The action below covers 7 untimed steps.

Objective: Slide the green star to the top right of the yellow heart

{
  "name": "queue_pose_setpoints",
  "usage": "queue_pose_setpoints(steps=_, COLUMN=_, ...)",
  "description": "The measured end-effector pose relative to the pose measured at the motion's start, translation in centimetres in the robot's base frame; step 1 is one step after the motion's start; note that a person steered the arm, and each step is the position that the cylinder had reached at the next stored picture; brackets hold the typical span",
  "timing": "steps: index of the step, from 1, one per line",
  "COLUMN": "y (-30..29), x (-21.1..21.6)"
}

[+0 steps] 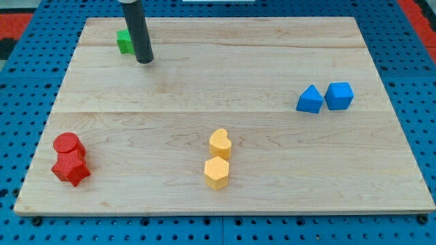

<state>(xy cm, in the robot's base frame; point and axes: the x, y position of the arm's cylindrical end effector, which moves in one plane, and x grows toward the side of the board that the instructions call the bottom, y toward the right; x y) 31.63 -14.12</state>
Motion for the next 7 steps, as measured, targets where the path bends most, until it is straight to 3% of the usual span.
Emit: queue_pose_setpoints(steps=7, y=-0.57, x=-0.98)
